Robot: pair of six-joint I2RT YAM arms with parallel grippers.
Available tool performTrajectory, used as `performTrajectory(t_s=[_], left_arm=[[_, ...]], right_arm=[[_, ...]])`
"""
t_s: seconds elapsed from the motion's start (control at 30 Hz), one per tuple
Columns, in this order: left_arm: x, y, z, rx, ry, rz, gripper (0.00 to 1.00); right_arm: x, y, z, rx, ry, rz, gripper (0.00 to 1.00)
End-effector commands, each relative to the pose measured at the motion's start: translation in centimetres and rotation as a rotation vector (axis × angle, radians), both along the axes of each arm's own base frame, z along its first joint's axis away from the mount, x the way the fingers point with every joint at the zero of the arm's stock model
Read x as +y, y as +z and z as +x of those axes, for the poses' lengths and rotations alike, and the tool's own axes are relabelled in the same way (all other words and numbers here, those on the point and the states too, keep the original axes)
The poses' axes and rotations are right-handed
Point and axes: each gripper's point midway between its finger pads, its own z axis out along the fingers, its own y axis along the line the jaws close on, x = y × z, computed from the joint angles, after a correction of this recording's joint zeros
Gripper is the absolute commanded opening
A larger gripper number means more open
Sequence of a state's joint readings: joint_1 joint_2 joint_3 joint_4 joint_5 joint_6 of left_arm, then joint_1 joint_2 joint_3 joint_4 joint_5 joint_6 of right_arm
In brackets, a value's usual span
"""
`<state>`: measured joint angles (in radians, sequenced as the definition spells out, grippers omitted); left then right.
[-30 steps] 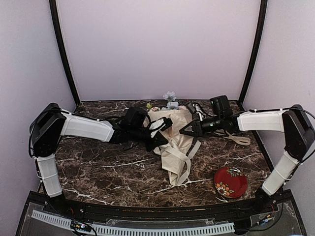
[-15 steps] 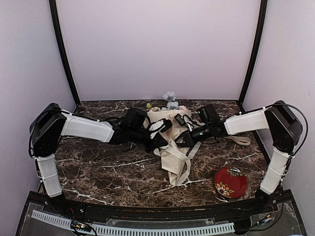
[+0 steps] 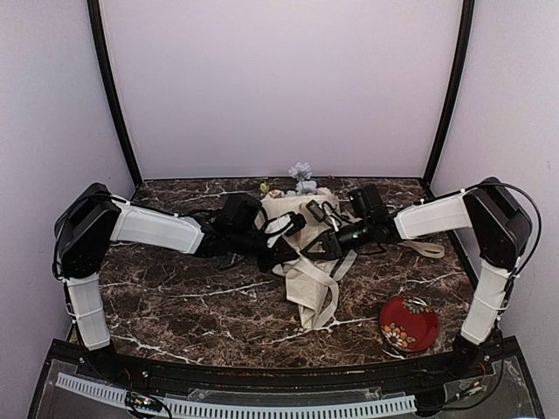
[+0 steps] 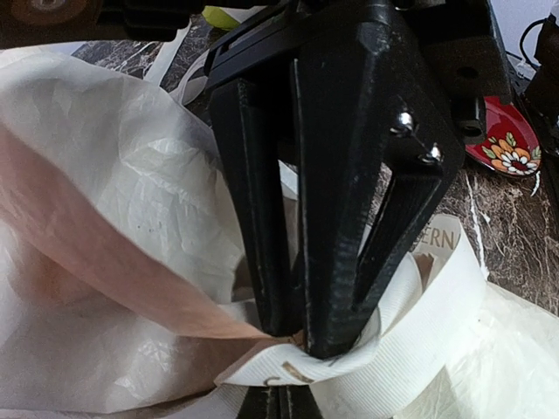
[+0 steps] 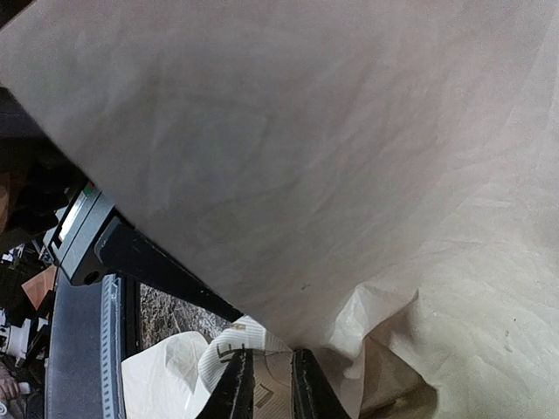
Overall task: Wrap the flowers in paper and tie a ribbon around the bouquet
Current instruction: Cross the half-tied ribbon over the folded bouquet.
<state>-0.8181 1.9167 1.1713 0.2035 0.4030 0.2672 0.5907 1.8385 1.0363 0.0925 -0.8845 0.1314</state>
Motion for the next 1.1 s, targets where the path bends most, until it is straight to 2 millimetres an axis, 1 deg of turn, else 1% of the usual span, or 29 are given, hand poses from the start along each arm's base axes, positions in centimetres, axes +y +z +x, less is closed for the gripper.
performTrajectory(t_s=[0.0, 0.1, 0.27, 0.33, 0.37, 0.43, 0.5, 0.6, 0.7, 0.87, 0.97, 1.07], left_arm=[[0.0, 0.9, 0.2, -0.031, 0.014, -0.032, 0.00], [0.2, 0.8, 0.3, -0.038, 0.023, -0.025, 0.00], [0.4, 0.5, 0.4, -0.038, 0.028, -0.015, 0.00], [0.3, 0.4, 0.3, -0.036, 0.025, -0.017, 0.00], [0.3, 0.4, 0.3, -0.034, 0.025, -0.018, 0.00], [0.2, 0.4, 0.2, -0.031, 0.023, -0.021, 0.00], [0.2, 0.4, 0.2, -0.030, 0.021, -0.021, 0.00], [0.3, 0.4, 0.1, -0.026, 0.020, -0.020, 0.00], [0.4, 0.1, 0.0, -0.020, 0.018, -0.013, 0.00], [0.3, 0.2, 0.0, -0.023, 0.017, -0.013, 0.00], [0.3, 0.4, 0.1, -0.021, 0.021, -0.015, 0.00], [0.1, 1.0, 0.3, -0.027, 0.026, -0.032, 0.00]], right_arm=[[0.8, 1.1, 0.0, -0.031, 0.030, 0.038, 0.16], [1.0, 1.6, -0.4, -0.033, 0.051, 0.053, 0.16], [1.0, 2.1, -1.2, -0.035, 0.084, 0.054, 0.25], [0.8, 2.2, -1.4, -0.040, 0.079, 0.057, 0.31], [0.8, 2.3, -1.3, -0.043, 0.072, 0.054, 0.33], [0.8, 2.1, -1.1, -0.042, 0.058, 0.049, 0.33], [0.9, 2.1, -0.6, -0.044, 0.031, 0.042, 0.28], [0.9, 2.5, -0.1, -0.057, 0.004, 0.044, 0.15], [0.8, 3.1, 0.1, -0.073, -0.019, 0.043, 0.14], [0.5, 3.5, 0.1, -0.070, -0.047, 0.041, 0.13], [0.3, 3.4, 0.2, -0.075, -0.059, 0.026, 0.01], [0.1, 3.6, -0.1, -0.072, -0.053, 0.022, 0.00]])
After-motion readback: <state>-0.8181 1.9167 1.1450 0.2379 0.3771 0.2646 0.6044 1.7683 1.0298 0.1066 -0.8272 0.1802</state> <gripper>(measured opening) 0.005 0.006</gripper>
